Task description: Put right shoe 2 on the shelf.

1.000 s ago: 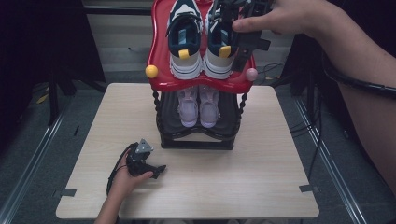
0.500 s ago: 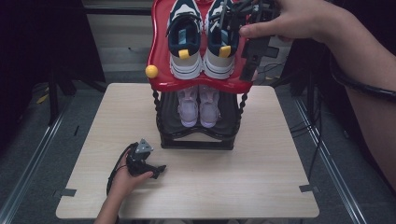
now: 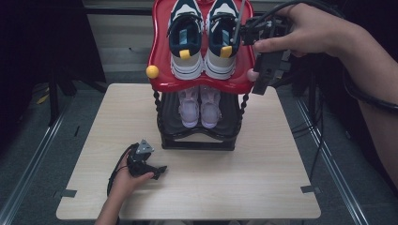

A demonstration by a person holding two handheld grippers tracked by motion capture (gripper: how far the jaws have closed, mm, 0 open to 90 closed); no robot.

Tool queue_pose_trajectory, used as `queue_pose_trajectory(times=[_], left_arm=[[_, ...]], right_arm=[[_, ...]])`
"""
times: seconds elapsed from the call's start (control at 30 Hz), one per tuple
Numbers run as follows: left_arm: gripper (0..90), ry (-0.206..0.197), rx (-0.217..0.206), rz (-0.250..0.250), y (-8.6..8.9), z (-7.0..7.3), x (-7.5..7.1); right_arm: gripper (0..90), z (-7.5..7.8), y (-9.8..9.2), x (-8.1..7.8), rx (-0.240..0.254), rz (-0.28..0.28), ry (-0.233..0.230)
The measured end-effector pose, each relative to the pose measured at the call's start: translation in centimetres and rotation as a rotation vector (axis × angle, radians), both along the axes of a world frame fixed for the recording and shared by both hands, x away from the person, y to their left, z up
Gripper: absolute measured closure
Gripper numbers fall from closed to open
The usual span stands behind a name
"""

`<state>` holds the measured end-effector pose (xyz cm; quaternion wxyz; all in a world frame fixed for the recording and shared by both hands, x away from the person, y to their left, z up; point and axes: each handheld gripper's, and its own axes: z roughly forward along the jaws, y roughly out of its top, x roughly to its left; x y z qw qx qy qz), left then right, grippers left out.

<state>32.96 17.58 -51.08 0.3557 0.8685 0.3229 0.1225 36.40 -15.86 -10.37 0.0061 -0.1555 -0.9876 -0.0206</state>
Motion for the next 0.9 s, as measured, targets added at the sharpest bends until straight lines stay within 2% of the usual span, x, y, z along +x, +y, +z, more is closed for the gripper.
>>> queue_pose_trajectory(times=[0.5,0.9], left_arm=[[0.0,0.0,0.001,0.0,0.0,0.0,0.0],[0.0,0.0,0.001,-0.001,0.0,0.0,0.0]], right_arm=[[19.2,-2.6,-3.2,-0.9,-0.051,-0.031,0.016],[18.9,-5.4,-5.6,-1.7,-0.051,-0.055,0.024]])
